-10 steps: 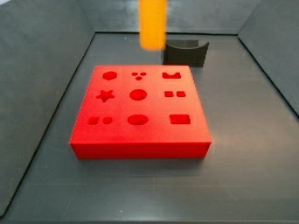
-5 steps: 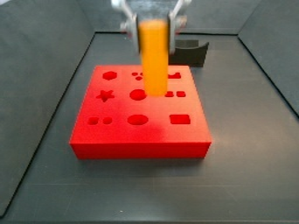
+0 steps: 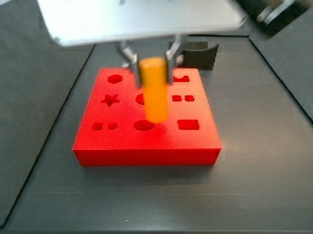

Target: Insert the oval object.

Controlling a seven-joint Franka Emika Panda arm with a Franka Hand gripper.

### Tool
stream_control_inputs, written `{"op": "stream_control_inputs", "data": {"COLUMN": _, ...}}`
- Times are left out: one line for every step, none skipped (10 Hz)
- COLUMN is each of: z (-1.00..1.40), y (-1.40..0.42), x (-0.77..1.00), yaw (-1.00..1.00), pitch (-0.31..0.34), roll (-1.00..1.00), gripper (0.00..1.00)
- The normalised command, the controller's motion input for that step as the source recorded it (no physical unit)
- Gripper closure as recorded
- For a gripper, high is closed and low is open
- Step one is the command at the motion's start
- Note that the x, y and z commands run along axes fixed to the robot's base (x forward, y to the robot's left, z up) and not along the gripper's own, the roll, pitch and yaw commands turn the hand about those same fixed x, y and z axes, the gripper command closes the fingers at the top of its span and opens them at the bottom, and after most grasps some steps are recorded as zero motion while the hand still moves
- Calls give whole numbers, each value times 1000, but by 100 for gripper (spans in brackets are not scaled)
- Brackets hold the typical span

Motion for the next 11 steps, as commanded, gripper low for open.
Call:
{"op": "stream_control_inputs", "data": {"z": -206, "y": -29, "x": -114, "yaw": 0, "pitch": 20, "roll": 199, "gripper": 100}}
{"op": "stream_control_inputs", "data": {"z": -251, "y": -20, "x": -151, "yaw": -77, "pitch": 87, "roll": 249, "gripper": 100}}
{"op": "stream_control_inputs", "data": {"z": -180, "y": -6, "x": -183, "yaw": -106, "pitch": 116, "roll": 256, "gripper": 100}}
{"op": "stream_control_inputs", "data": {"z": -186, "y": -26, "x": -209, "yaw": -77, "pitch": 70, "roll": 217, "gripper": 100}}
{"op": "stream_control_inputs", "data": {"z": -223, "y": -31, "x": -234, "yaw": -66, "pitch": 30, "roll": 157, "gripper": 100}}
{"op": "stream_control_inputs", "data": {"z": -197, "y": -143, "x": -151, "yaw": -14, "pitch": 0, "roll": 86, "gripper": 100}}
{"op": "stream_control_inputs", "data": {"z": -149, "y": -234, "x": 111, "yaw": 0, "pitch": -19, "roll": 34, "gripper": 100}}
{"op": "stream_control_inputs", "data": {"z": -174, "y": -71, "x": 31, "yaw": 0, "pitch": -56, "roll": 0, "gripper": 100}}
{"op": "stream_control_inputs", "data": {"z": 0, "y": -60, "x": 83, "yaw": 0, "pitch": -9, "roll": 0, "gripper": 100}}
{"op": "stream_control_inputs", "data": {"z": 0, "y": 0, "x": 26, "yaw": 0, "pitch": 21, "roll": 33, "gripper": 100}}
{"op": "stream_control_inputs", "data": {"z": -189, "y": -14, "x": 94, "yaw": 0, "pitch": 0, "roll": 29, "gripper": 100}}
